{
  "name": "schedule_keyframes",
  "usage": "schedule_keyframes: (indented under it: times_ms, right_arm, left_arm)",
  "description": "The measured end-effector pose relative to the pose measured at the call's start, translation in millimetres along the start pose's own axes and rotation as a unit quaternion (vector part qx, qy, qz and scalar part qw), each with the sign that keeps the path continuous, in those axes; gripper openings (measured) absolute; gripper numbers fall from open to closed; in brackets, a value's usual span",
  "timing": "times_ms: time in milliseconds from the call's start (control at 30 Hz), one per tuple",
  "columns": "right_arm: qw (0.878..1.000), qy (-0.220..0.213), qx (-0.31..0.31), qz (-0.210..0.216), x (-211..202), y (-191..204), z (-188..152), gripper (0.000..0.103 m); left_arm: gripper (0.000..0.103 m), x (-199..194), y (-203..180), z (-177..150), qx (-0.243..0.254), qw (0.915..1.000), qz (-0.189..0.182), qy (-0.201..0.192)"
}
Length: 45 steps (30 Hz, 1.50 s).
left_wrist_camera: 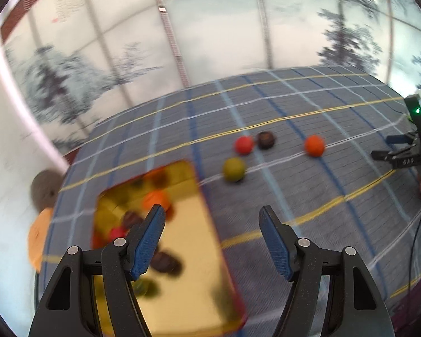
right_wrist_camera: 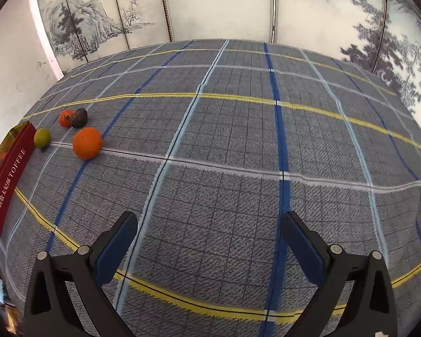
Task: Organize fruits
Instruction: 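Grasp the yellow-green fruit with the left gripper while the right gripper grasps the tangerine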
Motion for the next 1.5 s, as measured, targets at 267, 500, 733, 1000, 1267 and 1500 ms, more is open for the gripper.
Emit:
schedule_keyframes:
  times_ms: [267,500,733,1000,1267,1500]
  right_arm:
    - [0.998,-0.008,0.006,0.055,-6.4,0.3,-2.6,0.103]
    - [0.997,-0.008,0.017,0.079,-8.4,-2.9,-2.1,0.103]
    - [0.996,-0.005,0.013,0.087,-8.7,-1.5,-2.8,0.103]
    - [0.989,-0.014,-0.030,0.147,-18.5,27.0,0.1,0.100]
    - [0.969,0.010,-0.139,0.207,7.9,116.2,19.9,0.085]
    - [0.969,0.032,-0.166,0.178,37.8,143.8,29.4,0.066]
  left_arm:
    - [0.063,91.1,-12.8,60.3,0.099,0.9925,-0.051,0.051]
    - [0.059,144.5,-3.9,59.4,0.083,0.9870,-0.082,0.110]
    - [0.036,161.1,-9.4,51.9,0.070,0.9815,-0.111,0.139]
    - [0.036,99.7,-15.8,36.3,-0.071,0.9866,-0.115,0.091]
    - [0.036,29.3,-40.1,18.7,-0.104,0.9876,-0.107,0.047]
    - [0.036,-10.1,-26.2,1.6,-0.122,0.9898,-0.068,0.030]
Point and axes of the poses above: each gripper's, at about its wrist camera, not at the fingertips, and x roughly the way its jaws point, y to its left, z to its top, the point moved 2 cm from there along x, roughly the way its jaws point, and after that the axes turned 14 degrees about x, right-handed, at the moved point
